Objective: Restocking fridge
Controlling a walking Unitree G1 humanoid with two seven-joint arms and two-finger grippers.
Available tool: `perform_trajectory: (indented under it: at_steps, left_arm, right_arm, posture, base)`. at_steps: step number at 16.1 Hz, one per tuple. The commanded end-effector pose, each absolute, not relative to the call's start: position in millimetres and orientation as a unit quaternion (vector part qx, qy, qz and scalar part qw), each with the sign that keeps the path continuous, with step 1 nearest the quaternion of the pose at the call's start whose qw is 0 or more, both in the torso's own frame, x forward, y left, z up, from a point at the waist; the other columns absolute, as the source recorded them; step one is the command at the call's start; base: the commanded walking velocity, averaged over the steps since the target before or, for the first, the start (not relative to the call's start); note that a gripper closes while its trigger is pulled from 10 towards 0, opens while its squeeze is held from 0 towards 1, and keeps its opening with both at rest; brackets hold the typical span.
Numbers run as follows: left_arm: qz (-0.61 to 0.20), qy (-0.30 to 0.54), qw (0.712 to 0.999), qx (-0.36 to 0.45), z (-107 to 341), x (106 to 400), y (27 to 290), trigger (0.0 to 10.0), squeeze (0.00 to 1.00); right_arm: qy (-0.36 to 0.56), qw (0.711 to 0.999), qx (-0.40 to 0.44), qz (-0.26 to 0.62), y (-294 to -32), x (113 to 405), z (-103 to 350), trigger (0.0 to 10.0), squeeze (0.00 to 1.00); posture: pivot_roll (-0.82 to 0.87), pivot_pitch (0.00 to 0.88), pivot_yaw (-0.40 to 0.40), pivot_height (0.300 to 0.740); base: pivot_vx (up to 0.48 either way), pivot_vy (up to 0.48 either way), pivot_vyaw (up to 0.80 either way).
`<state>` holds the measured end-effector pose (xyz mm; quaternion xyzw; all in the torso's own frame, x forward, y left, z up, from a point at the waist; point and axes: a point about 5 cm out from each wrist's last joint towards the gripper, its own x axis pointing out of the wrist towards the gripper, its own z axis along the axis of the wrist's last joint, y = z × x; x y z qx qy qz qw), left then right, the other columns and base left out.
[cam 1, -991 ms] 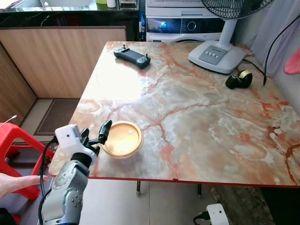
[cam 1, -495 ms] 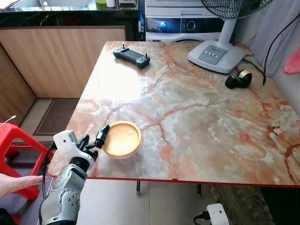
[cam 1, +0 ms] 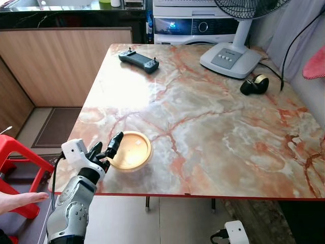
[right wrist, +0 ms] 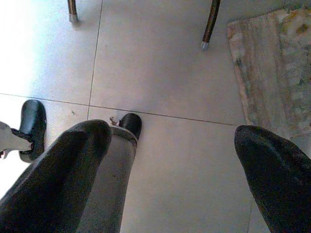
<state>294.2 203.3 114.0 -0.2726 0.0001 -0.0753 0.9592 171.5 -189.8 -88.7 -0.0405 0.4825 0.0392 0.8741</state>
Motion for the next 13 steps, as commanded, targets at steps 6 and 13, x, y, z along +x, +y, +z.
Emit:
perform_trajectory:
  at_steps: [6, 13]
  left_arm:
    - [-0.100, 0.018, 0.956, -0.275, 104, 294, 197, 10.0, 0.00]
    - [-0.116, 0.029, 0.954, -0.276, 97, 294, 193, 10.0, 0.00]
  right_arm:
    - [0.481, 0.875, -0.041, 0.032, -193, 169, -89, 10.0, 0.00]
    - [0.480, 0.876, -0.040, 0.032, -194, 170, -89, 10.0, 0.00]
  posture:
    - [0.08, 0.083, -0.049, 0.740]
    - [0.08, 0.089, -0.052, 0.740]
  base:
    - [0.000, 0.000, 0.00]
    - [0.000, 0.000, 0.00]
